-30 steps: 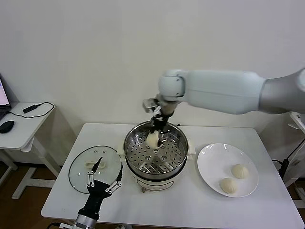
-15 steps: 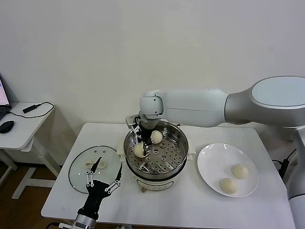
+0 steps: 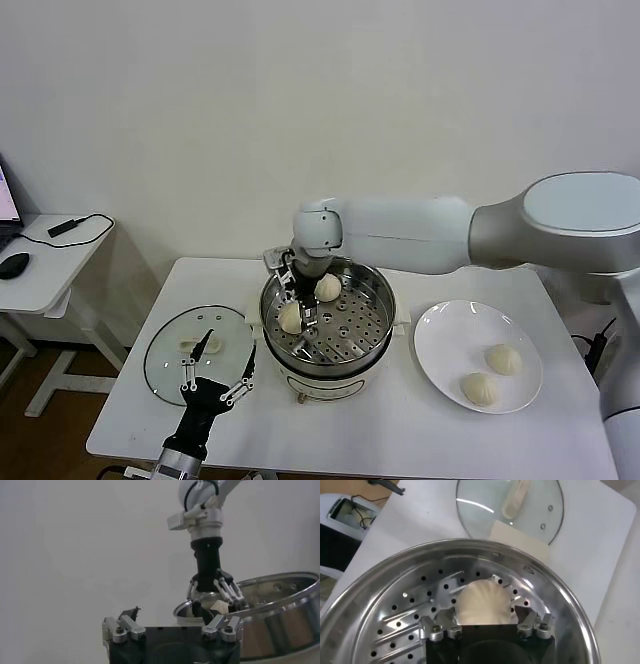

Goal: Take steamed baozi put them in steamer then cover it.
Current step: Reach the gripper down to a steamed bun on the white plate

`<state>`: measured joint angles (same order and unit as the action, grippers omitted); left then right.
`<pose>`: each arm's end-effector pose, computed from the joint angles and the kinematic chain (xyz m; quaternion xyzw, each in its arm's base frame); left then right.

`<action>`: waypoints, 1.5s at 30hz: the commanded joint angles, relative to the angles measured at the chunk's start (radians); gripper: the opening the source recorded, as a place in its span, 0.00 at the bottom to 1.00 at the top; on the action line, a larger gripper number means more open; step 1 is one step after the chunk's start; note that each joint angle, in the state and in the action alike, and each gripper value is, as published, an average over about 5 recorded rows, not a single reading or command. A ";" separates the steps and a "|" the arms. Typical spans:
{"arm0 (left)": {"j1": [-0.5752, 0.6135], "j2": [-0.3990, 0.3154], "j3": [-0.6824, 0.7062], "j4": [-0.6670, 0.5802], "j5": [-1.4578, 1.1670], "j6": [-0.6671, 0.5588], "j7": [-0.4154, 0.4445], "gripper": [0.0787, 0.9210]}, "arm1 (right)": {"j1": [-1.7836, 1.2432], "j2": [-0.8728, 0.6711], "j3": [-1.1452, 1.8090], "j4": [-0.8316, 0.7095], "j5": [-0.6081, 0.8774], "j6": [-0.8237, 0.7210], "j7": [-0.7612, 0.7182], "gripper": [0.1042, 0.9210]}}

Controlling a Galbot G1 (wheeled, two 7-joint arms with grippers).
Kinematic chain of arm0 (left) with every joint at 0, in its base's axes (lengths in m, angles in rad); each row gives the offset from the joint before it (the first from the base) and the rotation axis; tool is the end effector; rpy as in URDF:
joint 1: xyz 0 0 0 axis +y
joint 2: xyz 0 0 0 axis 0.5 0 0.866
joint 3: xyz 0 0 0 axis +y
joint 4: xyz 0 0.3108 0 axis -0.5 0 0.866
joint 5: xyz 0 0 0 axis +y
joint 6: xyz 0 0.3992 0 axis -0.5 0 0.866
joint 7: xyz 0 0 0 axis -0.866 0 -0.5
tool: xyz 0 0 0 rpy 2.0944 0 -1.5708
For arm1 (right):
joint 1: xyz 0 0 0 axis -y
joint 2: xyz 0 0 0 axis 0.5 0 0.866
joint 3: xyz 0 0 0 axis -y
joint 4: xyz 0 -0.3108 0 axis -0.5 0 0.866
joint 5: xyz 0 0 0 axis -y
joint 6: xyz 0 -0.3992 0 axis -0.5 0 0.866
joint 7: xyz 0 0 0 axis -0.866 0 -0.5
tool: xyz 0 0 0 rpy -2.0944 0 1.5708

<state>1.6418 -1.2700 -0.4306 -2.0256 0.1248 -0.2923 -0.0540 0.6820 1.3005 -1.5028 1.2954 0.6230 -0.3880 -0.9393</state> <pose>0.2178 0.0083 -0.3154 0.1160 0.9793 0.1465 0.0783 0.5167 0.2205 -0.0886 0.6107 -0.4600 0.5737 0.2938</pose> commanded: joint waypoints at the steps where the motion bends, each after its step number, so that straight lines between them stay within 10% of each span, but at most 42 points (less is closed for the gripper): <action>1: -0.006 0.000 0.010 -0.002 0.000 0.005 0.000 0.88 | 0.150 -0.327 0.046 0.167 -0.090 0.068 -0.175 0.88; 18: 0.000 -0.016 0.016 -0.006 0.012 0.005 0.000 0.88 | -0.074 -0.886 0.035 0.181 -0.357 0.259 -0.309 0.88; 45: 0.004 -0.017 -0.014 0.014 0.009 0.003 0.000 0.88 | -0.582 -0.801 0.364 0.036 -0.450 0.231 -0.193 0.88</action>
<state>1.6466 -1.2875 -0.4413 -2.0160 0.1355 -0.2891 -0.0542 0.2055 0.5032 -1.2035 1.3624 0.1976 -0.1591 -1.1472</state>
